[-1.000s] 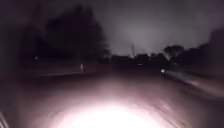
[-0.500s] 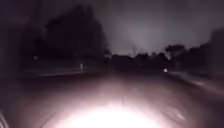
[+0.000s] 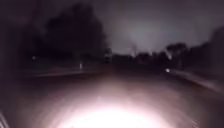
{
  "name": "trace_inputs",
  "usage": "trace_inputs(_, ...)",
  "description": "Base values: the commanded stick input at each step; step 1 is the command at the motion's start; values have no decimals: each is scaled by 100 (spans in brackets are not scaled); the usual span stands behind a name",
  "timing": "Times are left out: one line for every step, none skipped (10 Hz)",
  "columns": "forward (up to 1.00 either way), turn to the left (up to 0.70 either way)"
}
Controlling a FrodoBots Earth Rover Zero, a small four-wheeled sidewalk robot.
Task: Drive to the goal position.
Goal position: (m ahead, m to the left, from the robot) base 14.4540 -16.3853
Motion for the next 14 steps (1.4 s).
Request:
trace_inputs(70,0)
trace_inputs(70,0)
trace_inputs(70,0)
trace_inputs(70,0)
trace_inputs(70,0)
trace_inputs(70,0)
trace_inputs(70,0)
trace_inputs(70,0)
trace_inputs(70,0)
trace_inputs(70,0)
trace_inputs(70,0)
trace_inputs(70,0)
trace_inputs(70,0)
trace_inputs(70,0)
